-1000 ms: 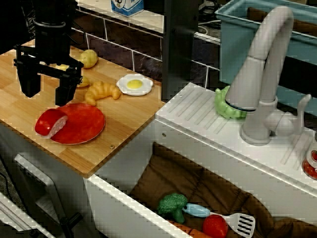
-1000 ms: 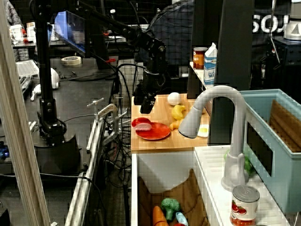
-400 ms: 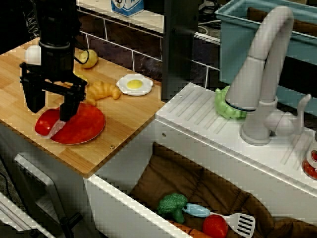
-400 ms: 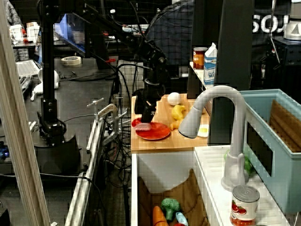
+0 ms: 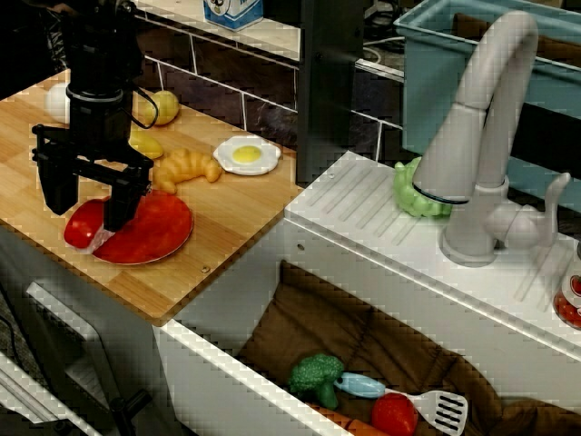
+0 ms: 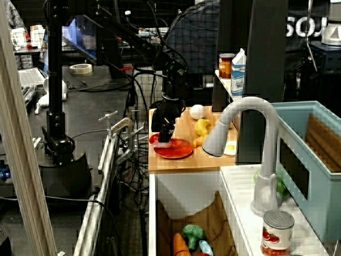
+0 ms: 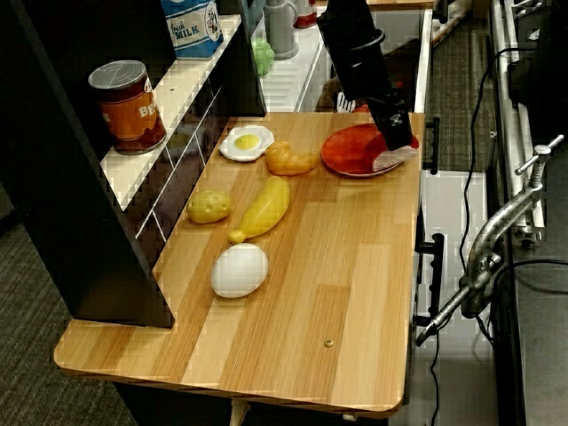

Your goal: Put sushi on plate

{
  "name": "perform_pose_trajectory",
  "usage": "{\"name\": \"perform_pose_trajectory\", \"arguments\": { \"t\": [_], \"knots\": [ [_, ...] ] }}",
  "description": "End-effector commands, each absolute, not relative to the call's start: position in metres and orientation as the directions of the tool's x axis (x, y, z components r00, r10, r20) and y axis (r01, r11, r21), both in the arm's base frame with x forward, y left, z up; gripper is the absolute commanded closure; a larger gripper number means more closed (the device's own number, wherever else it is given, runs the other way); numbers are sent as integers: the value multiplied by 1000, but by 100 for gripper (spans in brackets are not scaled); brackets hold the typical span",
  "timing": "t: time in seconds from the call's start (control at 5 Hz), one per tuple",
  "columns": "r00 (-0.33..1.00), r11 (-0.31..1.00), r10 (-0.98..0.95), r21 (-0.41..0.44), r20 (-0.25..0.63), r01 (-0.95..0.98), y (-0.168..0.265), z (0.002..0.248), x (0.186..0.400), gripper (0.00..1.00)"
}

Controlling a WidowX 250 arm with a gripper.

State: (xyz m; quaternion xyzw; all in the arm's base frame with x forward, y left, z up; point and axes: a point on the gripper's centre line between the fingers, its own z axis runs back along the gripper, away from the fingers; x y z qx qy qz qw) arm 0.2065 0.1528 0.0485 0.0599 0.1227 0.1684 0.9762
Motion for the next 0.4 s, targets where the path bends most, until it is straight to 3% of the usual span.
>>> {"name": "perform_pose_trajectory", "arguments": {
  "t": [0.0,0.2],
  "knots": [
    [919,928,355,181,-174,-324,164,47,205,0],
    [923,925,354,202,-150,-321,169,36,203,0]
  ]
}}
